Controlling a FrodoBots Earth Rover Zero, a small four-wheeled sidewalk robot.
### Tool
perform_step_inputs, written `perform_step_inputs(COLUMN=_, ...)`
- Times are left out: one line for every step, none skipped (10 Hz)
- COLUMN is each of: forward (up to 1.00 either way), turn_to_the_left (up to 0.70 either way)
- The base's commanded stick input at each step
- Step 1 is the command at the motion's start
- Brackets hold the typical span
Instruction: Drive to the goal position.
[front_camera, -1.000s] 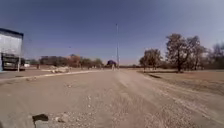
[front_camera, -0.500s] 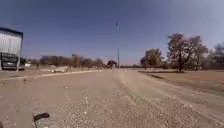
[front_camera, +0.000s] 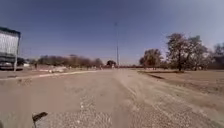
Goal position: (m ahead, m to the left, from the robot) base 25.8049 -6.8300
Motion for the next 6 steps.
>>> perform_step_inputs(forward=0.5, turn_to_the_left=0.0)
perform_step_inputs(forward=0.5, turn_to_the_left=0.0)
perform_step_inputs(forward=0.5, turn_to_the_left=0.0)
perform_step_inputs(forward=0.5, turn_to_the_left=0.0)
perform_step_inputs(forward=0.5, turn_to_the_left=0.0)
perform_step_inputs(forward=0.5, turn_to_the_left=0.0)
